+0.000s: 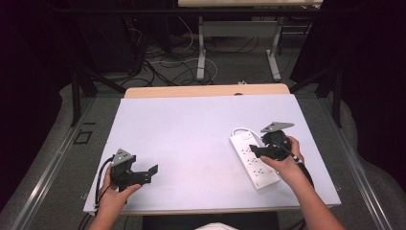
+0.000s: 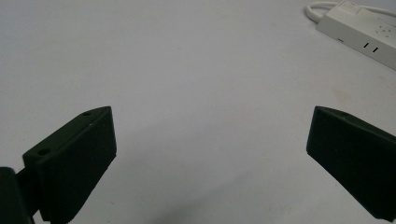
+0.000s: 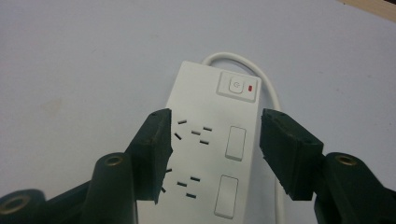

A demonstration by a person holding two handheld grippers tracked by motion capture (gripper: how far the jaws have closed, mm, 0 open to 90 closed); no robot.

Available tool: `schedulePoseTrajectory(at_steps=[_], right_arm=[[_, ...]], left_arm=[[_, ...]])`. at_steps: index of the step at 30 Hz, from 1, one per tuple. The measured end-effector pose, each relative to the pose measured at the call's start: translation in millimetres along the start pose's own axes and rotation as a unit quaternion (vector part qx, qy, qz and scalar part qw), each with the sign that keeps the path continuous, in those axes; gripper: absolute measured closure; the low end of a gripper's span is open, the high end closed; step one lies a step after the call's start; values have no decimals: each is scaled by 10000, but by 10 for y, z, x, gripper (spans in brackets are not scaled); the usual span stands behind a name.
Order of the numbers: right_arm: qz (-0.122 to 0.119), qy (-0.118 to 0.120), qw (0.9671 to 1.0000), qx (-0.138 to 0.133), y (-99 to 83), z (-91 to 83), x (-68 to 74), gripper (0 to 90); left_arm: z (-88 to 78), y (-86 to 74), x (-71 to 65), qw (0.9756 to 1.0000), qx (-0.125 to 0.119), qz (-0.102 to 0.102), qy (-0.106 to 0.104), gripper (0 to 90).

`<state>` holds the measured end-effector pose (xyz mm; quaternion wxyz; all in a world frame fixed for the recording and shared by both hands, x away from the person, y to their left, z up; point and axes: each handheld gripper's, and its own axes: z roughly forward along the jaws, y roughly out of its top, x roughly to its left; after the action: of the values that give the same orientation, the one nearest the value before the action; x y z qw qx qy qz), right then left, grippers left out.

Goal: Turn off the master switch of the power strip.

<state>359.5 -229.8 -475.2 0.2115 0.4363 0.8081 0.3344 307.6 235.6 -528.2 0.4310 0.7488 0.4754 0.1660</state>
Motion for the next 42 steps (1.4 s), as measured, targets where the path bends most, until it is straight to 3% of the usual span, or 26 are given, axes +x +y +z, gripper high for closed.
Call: schedulePoseTrajectory(at_steps=[3,5,17,28,42], right_arm=[[-15,27,10000,59,21,25,-2,443],[115,46,9999,118,33,44,15,447],[90,40,9995,292,91,178,1,485],[85,171,9985,516,101,317,-3,636],[183,82,9972,714,150,449,-58,795]], left_arm=[[4,-4,1,10000,6,-21,-2,14],[5,-4,4,10000,15,-21,-5,14],[6,-6,15,10000,28,-12,20,14],[5,-9,29,10000,40,-21,0,15],[7,-11,34,10000,33,-29,12,17]])
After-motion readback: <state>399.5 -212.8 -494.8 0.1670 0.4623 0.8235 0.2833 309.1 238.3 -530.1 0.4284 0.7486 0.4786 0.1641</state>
